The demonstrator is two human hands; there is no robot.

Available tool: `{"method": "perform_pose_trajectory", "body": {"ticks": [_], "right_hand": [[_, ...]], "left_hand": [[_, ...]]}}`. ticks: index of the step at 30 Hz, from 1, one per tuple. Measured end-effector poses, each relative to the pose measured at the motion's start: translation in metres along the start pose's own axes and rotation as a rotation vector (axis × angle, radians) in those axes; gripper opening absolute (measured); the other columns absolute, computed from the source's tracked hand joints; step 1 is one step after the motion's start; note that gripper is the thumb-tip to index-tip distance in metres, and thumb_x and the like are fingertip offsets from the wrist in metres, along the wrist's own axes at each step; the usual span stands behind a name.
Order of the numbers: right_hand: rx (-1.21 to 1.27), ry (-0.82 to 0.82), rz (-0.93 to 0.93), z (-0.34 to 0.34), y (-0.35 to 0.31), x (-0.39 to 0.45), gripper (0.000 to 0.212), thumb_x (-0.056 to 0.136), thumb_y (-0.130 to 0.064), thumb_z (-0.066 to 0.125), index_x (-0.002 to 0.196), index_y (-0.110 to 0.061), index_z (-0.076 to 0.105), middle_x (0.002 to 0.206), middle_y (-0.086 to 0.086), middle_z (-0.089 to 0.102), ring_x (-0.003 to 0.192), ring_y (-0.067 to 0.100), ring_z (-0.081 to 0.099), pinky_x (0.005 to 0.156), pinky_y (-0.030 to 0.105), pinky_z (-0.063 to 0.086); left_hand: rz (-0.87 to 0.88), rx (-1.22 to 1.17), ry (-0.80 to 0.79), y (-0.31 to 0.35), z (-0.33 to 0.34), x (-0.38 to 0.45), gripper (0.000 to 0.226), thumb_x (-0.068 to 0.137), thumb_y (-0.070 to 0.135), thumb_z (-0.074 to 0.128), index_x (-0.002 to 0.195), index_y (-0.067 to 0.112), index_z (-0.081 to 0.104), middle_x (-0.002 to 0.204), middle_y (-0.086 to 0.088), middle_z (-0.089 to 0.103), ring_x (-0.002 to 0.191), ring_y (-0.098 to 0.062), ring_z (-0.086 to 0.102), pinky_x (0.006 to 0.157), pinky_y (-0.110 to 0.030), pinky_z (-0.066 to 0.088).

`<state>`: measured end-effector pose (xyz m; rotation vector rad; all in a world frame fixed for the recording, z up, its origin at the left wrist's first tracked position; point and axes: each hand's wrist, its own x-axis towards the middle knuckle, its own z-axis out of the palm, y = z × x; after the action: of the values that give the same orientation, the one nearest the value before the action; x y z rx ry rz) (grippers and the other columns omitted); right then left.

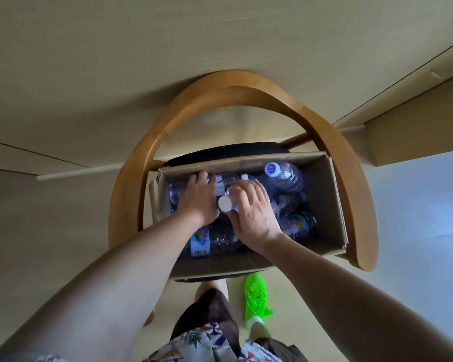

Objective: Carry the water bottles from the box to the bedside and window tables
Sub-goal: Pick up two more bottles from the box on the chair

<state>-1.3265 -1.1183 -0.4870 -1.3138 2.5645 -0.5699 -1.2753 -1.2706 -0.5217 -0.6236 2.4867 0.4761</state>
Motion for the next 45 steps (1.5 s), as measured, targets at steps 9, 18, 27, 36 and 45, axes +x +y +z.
{"method": "perform_pose_trajectory", "body": {"ticks": [9,18,27,36,45], "right_hand": [[0.892,0.52,0.789,-0.03,-0.008,0.028,0.031,0.092,-0.044,0.058,0.111,-0.02,0.058,0.101,0.001,0.063,0.093,0.015,0.06,0.089,0.028,0.048],[1.48,0.464,1.42,-0.032,0.065,0.003,0.032,0.095,-0.035,0.063,0.099,-0.005,0.075,0.081,0.011,0.069,0.061,0.027,0.062,0.062,0.036,0.053],[1.933,0.209,1.484,-0.017,0.071,-0.014,0.054,0.086,-0.054,0.065,0.115,-0.008,0.065,0.084,0.015,0.074,0.066,0.031,0.072,0.068,0.044,0.059],[1.915,-0.01,1.467,-0.013,0.065,-0.015,0.064,0.093,-0.062,0.055,0.118,-0.004,0.063,0.08,0.015,0.067,0.067,0.029,0.067,0.079,0.044,0.059],[1.945,0.053,1.49,-0.024,0.06,-0.01,0.074,0.093,-0.069,0.047,0.122,-0.001,0.057,0.08,0.018,0.07,0.078,0.036,0.069,0.101,0.056,0.048]], "left_hand": [[0.241,-0.032,0.116,0.016,-0.005,0.009,0.027,0.087,0.002,0.059,0.111,0.013,0.059,0.12,-0.006,0.058,0.114,-0.032,0.055,0.09,-0.042,0.046],[0.281,0.099,0.009,0.019,-0.013,0.027,0.068,0.1,0.013,0.059,0.16,0.018,0.028,0.139,-0.005,0.055,0.114,-0.031,0.056,0.087,-0.044,0.053],[0.174,0.48,-0.211,0.063,-0.023,0.054,0.072,0.103,0.026,0.054,0.161,0.04,0.015,0.133,-0.011,0.059,0.12,-0.033,0.06,0.075,-0.036,0.041],[0.178,0.449,-0.07,0.078,-0.021,0.05,0.038,0.092,0.007,0.062,0.128,0.017,0.06,0.118,-0.01,0.069,0.108,-0.032,0.067,0.069,-0.035,0.041],[0.294,0.074,-0.023,0.034,-0.004,0.02,0.056,0.073,0.041,0.077,0.122,0.033,0.05,0.125,-0.002,0.041,0.119,-0.028,0.043,0.093,-0.047,0.038]]}}
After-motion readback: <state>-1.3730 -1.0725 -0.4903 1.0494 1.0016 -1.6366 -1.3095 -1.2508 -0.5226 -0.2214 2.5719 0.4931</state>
